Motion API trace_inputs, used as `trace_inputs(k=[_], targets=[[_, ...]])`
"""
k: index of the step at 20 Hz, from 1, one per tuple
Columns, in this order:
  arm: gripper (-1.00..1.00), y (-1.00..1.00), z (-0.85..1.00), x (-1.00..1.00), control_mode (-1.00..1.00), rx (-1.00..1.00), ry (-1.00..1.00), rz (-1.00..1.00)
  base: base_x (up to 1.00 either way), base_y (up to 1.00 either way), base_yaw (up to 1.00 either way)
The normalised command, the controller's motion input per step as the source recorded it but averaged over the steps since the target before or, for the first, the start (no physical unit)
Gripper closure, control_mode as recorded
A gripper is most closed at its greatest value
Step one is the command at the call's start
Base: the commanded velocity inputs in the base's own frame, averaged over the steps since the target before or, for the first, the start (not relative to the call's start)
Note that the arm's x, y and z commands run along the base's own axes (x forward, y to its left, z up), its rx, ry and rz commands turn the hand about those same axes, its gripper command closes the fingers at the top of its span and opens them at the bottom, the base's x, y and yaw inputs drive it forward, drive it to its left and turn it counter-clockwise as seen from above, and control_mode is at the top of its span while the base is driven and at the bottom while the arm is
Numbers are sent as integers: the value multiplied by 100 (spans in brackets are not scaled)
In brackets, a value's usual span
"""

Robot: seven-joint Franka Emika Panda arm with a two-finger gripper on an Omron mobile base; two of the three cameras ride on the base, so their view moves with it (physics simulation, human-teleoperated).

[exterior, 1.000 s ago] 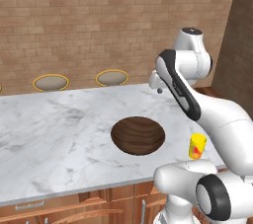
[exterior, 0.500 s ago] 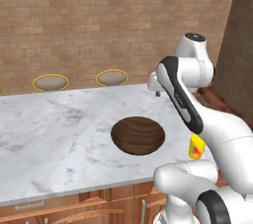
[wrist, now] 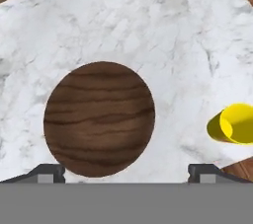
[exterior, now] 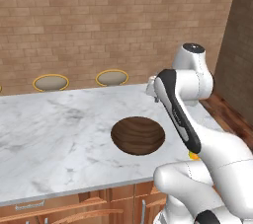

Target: Pick the cup and bowl and place them in the sink. Then turn on the water.

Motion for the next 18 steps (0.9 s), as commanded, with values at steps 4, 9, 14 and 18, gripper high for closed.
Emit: trace_inputs(k=[4,9,14,18], targets=[[-100,0,-17,-23,-100,11,0,-27,0,0,0],[-100,-13,-18,-19,-100,12,0,-21,0,0,0],[-100,-29,-13,-6,-100,1,0,-5,0,0,0],[-100,-26,-12,-3,-100,0,0,-3,0,0,0]])
